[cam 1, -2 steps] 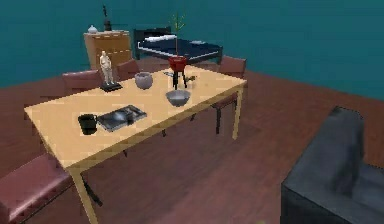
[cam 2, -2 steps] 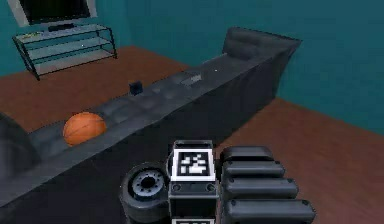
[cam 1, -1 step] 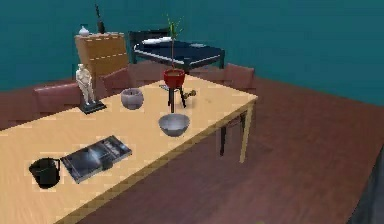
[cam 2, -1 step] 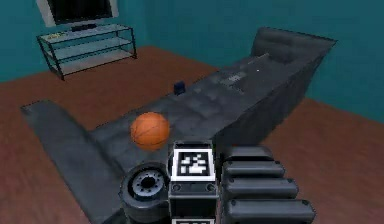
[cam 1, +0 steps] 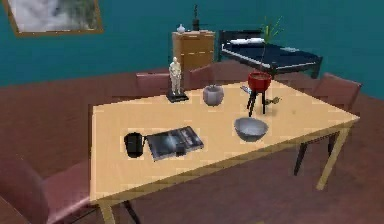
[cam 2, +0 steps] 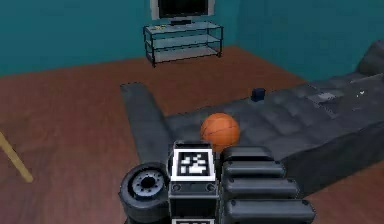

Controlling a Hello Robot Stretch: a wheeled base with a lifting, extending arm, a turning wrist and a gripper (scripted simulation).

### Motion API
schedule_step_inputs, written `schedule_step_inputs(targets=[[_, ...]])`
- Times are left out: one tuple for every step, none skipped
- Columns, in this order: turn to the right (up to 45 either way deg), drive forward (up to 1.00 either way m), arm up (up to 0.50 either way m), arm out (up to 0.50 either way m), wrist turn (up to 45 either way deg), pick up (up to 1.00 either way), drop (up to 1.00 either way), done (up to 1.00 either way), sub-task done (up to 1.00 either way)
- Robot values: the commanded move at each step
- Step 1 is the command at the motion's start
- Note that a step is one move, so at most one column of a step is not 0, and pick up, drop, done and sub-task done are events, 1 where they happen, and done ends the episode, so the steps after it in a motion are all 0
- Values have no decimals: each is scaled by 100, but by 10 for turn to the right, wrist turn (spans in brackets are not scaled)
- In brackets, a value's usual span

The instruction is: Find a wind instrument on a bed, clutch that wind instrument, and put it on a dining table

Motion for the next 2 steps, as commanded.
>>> schedule_step_inputs(targets=[[0,35,0,0,0,0,0,0,0],[450,0,0,0,0,0,0,0,0]])
